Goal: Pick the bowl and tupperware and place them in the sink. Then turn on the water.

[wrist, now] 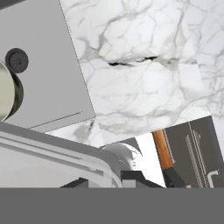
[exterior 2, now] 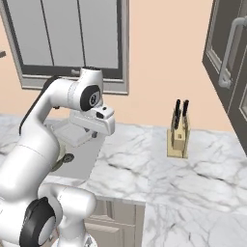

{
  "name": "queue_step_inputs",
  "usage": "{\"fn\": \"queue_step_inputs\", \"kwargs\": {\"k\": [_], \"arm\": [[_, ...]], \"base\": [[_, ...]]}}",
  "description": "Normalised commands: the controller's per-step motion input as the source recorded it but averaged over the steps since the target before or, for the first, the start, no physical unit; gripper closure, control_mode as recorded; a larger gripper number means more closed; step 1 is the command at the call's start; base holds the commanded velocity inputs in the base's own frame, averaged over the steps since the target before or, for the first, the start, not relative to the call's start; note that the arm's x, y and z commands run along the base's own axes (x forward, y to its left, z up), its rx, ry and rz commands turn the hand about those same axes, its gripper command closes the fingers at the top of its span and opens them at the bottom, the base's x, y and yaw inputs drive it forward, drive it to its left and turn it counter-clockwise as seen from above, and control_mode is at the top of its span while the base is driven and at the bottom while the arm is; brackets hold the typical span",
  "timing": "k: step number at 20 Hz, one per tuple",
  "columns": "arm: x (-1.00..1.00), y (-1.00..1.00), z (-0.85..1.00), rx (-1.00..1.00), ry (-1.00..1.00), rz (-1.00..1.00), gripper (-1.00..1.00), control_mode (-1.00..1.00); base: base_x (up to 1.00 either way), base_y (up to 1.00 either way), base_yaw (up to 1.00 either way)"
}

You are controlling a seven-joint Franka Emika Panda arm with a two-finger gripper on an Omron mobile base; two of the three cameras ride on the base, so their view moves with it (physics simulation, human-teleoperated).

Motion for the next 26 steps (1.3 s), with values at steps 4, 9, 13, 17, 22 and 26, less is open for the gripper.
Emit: {"fn": "queue_step_inputs", "kwargs": {"k": [4,9,13,17,22,26], "arm": [[0.0,0.0,0.0,0.0,0.0,0.0,1.0,1.0],[0.0,0.0,0.0,0.0,0.0,0.0,1.0,1.0],[0.0,0.0,0.0,0.0,0.0,0.0,1.0,1.0],[0.0,0.0,0.0,0.0,0.0,0.0,1.0,1.0],[0.02,-0.01,0.0,0.0,0.0,0.0,1.0,-1.0],[0.25,0.0,-0.08,0.0,0.0,0.0,1.0,-1.0]], "base": [[0.32,-0.29,0.03],[0.14,-0.12,0.0],[0.02,-0.15,0.0],[0.0,-0.18,0.0],[0.0,-0.11,0.0],[0.0,0.0,0.0]]}}
